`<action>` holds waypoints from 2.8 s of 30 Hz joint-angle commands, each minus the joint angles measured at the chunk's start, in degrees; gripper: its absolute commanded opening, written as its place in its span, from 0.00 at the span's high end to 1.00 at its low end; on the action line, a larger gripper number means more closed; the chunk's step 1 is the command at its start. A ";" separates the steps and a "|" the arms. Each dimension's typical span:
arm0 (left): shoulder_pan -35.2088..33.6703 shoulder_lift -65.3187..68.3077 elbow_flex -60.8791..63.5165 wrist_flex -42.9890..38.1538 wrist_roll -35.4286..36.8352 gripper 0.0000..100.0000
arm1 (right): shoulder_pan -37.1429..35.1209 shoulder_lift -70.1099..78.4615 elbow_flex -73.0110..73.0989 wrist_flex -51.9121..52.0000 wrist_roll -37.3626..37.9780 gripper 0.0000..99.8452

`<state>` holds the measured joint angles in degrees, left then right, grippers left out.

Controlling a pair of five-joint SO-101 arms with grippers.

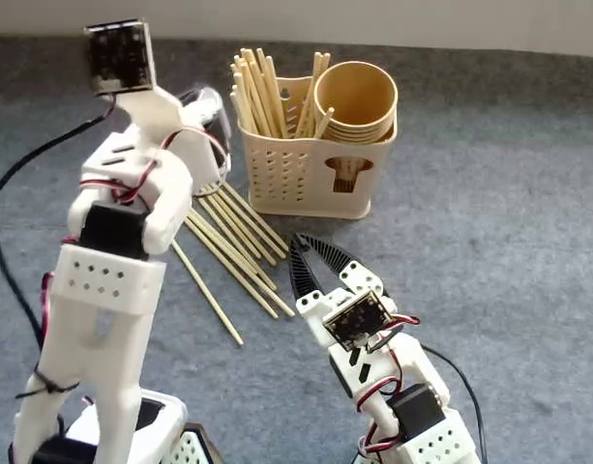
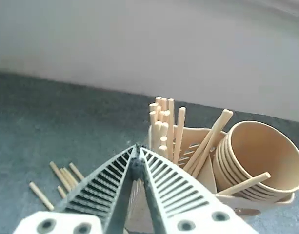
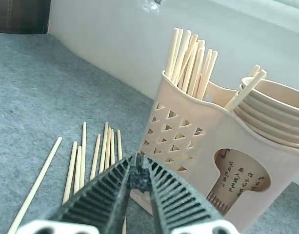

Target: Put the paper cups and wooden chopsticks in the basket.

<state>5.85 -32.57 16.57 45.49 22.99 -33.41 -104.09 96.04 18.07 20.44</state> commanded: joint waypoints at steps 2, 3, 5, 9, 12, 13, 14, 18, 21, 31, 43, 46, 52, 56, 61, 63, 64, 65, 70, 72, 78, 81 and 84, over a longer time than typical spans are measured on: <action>-4.88 -8.13 -3.03 10.37 8.35 0.99 | 0.48 -0.92 5.85 -0.04 0.70 0.99; -5.41 -8.92 -3.03 13.01 8.97 0.99 | 0.48 -0.92 5.85 -0.04 0.70 0.99; -6.46 -9.27 -2.95 18.29 10.37 0.99 | 0.48 -0.92 5.85 -0.04 0.70 0.99; -9.98 -9.27 -2.95 26.73 13.36 0.99 | 0.48 -0.92 5.85 -0.04 0.70 0.99; -10.59 -8.92 -0.04 31.21 13.45 0.99 | 0.48 -0.92 5.85 -0.04 0.70 0.99; -10.59 -8.57 1.80 31.56 13.45 0.99 | 0.48 -0.92 5.85 -0.04 0.70 0.99; -10.59 -8.13 3.91 31.56 13.54 0.99 | 0.48 -0.92 5.85 -0.04 0.70 0.99; -10.86 -3.82 11.21 25.67 13.54 0.99 | 0.57 -0.92 5.85 -0.04 0.70 0.99; -10.86 1.89 13.58 22.59 13.54 0.99 | 0.57 -1.01 5.85 -0.04 0.70 0.99; -16.31 20.88 6.29 22.33 16.53 0.85 | 0.57 -1.01 5.85 -0.04 0.70 0.99; -17.10 39.60 -4.62 22.07 16.79 0.89 | 0.57 -1.01 5.85 -0.04 0.70 0.99; -16.84 44.97 -8.13 21.98 16.79 0.89 | 0.57 -1.01 5.85 -0.04 0.70 0.99; -16.75 54.81 -15.60 22.42 16.88 0.89 | 0.57 -1.01 5.85 -0.04 0.70 0.99; -16.75 58.86 -18.33 22.42 16.88 0.90 | 0.57 -1.01 5.85 -0.04 0.70 0.99; -16.75 60.00 -18.59 22.42 16.97 0.90 | 0.57 -1.01 5.85 -0.04 0.70 0.99; -16.75 60.18 -18.59 22.42 18.64 0.90 | 0.57 -1.01 5.85 -0.04 0.70 0.99; -16.75 60.18 -18.59 22.42 19.43 0.90 | 0.57 -1.01 5.85 -0.04 0.70 0.99; -16.75 60.18 -18.59 22.42 19.69 0.90 | 0.57 -1.01 5.85 -0.04 0.70 0.99; -16.75 60.18 -18.59 22.42 19.69 0.93 | 0.57 -1.01 5.85 -0.04 0.70 0.99; -16.75 60.18 -18.59 22.24 19.69 1.00 | 0.57 -1.01 5.85 -0.04 0.70 0.99; -16.31 59.65 -18.59 22.42 19.96 0.99 | 0.57 -1.01 5.85 -0.13 0.70 0.99; -14.55 59.38 -18.68 23.56 19.96 0.99 | 0.57 -1.10 5.85 -0.13 0.70 0.99; -12.79 56.48 -18.33 27.34 19.96 0.99 | 0.57 -1.10 5.85 -0.13 0.70 0.99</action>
<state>-9.63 27.74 -0.31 68.79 42.51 -33.41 -104.09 96.04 18.07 20.44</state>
